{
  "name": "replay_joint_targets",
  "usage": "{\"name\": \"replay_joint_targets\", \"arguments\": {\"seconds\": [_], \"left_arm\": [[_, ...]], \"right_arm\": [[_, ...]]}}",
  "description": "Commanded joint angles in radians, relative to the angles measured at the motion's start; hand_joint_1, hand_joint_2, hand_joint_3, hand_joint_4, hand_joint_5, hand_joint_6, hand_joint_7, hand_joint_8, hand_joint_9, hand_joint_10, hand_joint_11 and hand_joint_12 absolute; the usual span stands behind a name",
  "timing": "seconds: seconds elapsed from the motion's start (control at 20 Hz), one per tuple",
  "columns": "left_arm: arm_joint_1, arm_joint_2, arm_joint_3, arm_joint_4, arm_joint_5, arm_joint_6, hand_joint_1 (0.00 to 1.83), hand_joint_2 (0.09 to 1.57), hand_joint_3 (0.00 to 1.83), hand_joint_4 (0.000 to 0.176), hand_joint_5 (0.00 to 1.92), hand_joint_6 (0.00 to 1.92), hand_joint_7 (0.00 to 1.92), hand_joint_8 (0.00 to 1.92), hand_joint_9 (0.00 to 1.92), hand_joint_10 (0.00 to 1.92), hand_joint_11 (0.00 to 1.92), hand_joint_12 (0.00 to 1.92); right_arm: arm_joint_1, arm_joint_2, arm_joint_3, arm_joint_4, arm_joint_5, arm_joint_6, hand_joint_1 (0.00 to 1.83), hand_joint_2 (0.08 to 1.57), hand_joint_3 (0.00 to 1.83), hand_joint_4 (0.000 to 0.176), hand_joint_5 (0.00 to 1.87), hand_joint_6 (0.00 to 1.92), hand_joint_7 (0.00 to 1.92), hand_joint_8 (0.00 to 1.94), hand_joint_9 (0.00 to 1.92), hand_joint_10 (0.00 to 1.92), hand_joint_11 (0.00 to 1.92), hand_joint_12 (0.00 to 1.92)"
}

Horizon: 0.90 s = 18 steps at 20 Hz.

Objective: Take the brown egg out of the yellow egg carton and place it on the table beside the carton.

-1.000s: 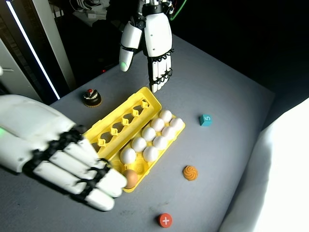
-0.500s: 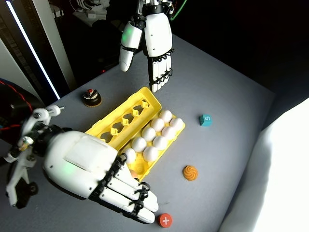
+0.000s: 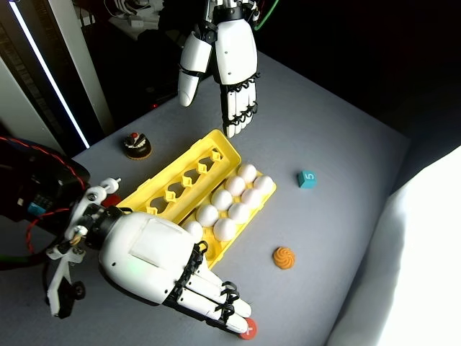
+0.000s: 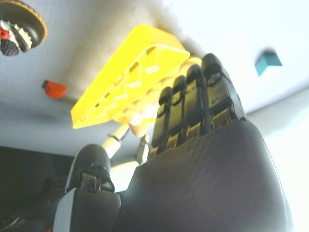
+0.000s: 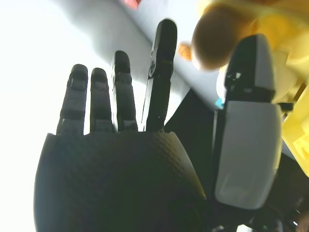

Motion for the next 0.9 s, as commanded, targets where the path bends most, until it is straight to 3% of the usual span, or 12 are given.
{"name": "replay_joint_targets", "arguments": {"seconds": [0.0,0.05,0.25,0.3,0.35,0.4,0.5,0.6,0.8,0.85], "left_arm": [[-0.008,0.002,0.002,0.032,-0.036,0.007,0.00,1.22,0.00,0.000,0.09,0.00,0.08,0.00,0.09,0.00,0.00,0.23],[-0.008,0.002,0.003,0.032,-0.036,0.008,0.00,1.22,0.00,0.000,0.08,0.00,0.07,0.00,0.08,0.00,0.00,0.20],[-0.012,0.002,0.005,0.040,-0.036,0.008,0.00,1.23,0.00,0.000,0.10,0.00,0.10,0.00,0.10,0.00,0.00,0.24],[-0.013,0.002,0.005,0.040,-0.036,0.009,0.00,1.22,0.00,0.000,0.08,0.00,0.07,0.00,0.08,0.00,0.00,0.21],[-0.013,0.002,0.005,0.040,-0.036,0.009,0.00,1.22,0.00,0.000,0.07,0.00,0.06,0.00,0.08,0.00,0.00,0.21],[-0.013,0.002,0.005,0.040,-0.036,0.009,0.00,1.22,0.00,0.000,0.08,0.00,0.07,0.00,0.08,0.00,0.00,0.21],[-0.013,0.003,0.006,0.044,-0.036,0.009,0.00,1.22,0.00,0.000,0.08,0.00,0.07,0.00,0.08,0.00,0.00,0.20],[-0.014,0.003,0.006,0.045,-0.036,0.009,0.00,1.23,0.00,0.000,0.07,0.00,0.07,0.00,0.07,0.00,0.00,0.17],[-0.015,0.003,0.009,0.046,-0.036,0.009,0.00,1.23,0.00,0.000,0.11,0.00,0.10,0.00,0.11,0.00,0.00,0.29],[-0.014,0.003,0.009,0.046,-0.036,0.009,0.00,1.23,0.00,0.000,0.08,0.00,0.07,0.00,0.08,0.00,0.00,0.22]], "right_arm": [[0.005,-0.001,0.007,-0.055,0.086,0.003,0.86,0.91,0.01,0.055,0.98,0.00,0.34,0.00,0.00,0.00,0.00,0.00],[0.007,-0.007,0.009,-0.055,0.086,0.006,0.87,0.91,0.01,0.065,0.98,0.00,0.37,0.01,0.01,0.00,0.00,0.00],[0.018,-0.024,0.011,-0.055,0.086,0.007,0.91,0.95,0.02,0.051,1.04,0.02,0.34,0.00,0.01,0.00,0.00,0.00],[0.018,-0.025,0.011,-0.055,0.086,0.007,1.06,1.02,0.01,0.070,1.13,0.54,0.23,0.00,0.02,0.00,0.00,0.00],[0.018,-0.025,0.011,-0.056,0.086,0.007,1.08,1.05,0.01,0.085,1.11,0.73,0.20,0.00,0.02,0.00,0.00,0.00],[0.018,-0.025,0.012,-0.056,0.086,0.007,1.14,1.05,0.00,0.000,1.12,0.73,0.22,0.01,0.00,0.00,0.00,0.00],[0.018,-0.024,0.014,-0.056,0.087,0.007,1.14,1.04,0.00,0.000,1.18,0.66,0.25,0.01,0.00,0.00,0.00,0.00],[0.018,-0.024,0.016,-0.056,0.089,0.007,1.14,1.05,0.00,0.000,1.15,0.71,0.27,0.00,0.00,0.00,0.00,0.00],[0.021,-0.024,0.016,-0.069,0.092,0.007,1.15,1.04,0.00,0.000,1.15,0.70,0.27,0.00,0.02,0.00,0.00,0.00],[0.024,-0.023,0.016,-0.069,0.092,0.007,1.14,1.05,0.00,0.000,1.15,0.71,0.24,0.00,0.00,0.00,0.00,0.00]]}}
